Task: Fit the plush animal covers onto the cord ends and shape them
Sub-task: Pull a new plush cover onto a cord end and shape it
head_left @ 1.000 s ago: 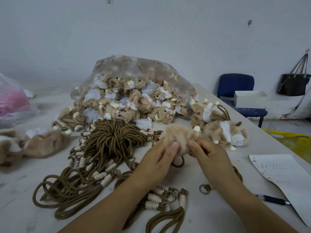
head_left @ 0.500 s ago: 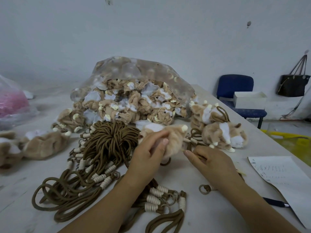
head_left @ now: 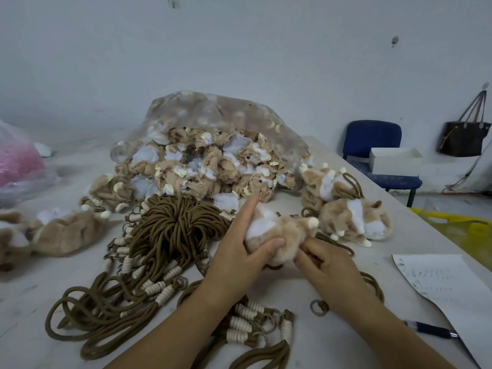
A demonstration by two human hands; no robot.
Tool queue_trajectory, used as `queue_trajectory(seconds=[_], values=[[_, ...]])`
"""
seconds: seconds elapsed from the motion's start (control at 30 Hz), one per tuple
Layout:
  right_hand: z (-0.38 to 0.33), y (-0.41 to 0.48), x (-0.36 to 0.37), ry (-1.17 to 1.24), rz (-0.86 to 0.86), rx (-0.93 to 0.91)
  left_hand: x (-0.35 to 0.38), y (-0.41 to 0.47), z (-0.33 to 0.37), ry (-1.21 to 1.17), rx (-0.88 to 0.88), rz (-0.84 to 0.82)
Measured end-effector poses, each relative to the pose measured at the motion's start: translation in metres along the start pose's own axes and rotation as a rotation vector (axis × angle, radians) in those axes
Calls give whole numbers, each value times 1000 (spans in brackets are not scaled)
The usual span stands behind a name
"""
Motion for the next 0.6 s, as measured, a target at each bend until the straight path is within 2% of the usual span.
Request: queue_trajectory(seconds=[0.13,0.37,0.6], values=[[-3,1,-1,-7,6,-5,-4,0,-8,27,-74,58],[6,1,-1,-80,-18,53,-15,1,2,152,15,157],[-1,0,-5,-101,-15,-11,-5,-3,5,212,63,55]])
Point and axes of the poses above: each hand's wrist, its own y-axis towards the middle knuckle, its own x-axis out of the palm, z = x × y, the point moved 6 cm from there along y, towards the middle knuckle, and after that the axes turned 9 degrees about -y, right-handed, at the moved point
